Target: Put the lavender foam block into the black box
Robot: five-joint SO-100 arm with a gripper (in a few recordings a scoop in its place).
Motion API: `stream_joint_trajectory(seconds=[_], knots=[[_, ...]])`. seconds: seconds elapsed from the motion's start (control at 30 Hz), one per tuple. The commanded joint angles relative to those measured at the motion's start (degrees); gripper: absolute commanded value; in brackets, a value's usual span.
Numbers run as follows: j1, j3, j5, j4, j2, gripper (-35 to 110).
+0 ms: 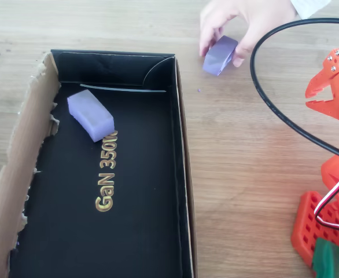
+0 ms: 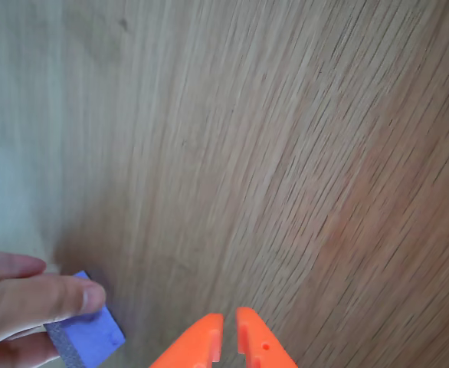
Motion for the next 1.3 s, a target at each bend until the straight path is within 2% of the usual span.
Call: stream_joint_trajectory(seconds=[0.0, 0.47, 0.67, 0.83, 1.0, 1.1, 1.17, 1.2, 1.27], knots=[[2.29, 0.26, 0.88, 1.23, 0.44, 0], [2.46, 0.26, 0.79, 1.23, 0.44, 0], [0.97, 0.26, -2.46, 1.23, 0.44, 0], [1.49, 0.26, 2.37, 1.23, 0.44, 0], [-0.97, 0.18, -0.18, -6.33, 0.44, 0], [-3.78, 0.18, 8.17, -13.1, 0.35, 0], [-5.98, 0.09, 3.96, -16.44, 0.35, 0], [-6.15, -0.26, 7.03, -18.19, 0.35, 0], [-7.29, -1.32, 6.42, -20.04, 0.44, 0]])
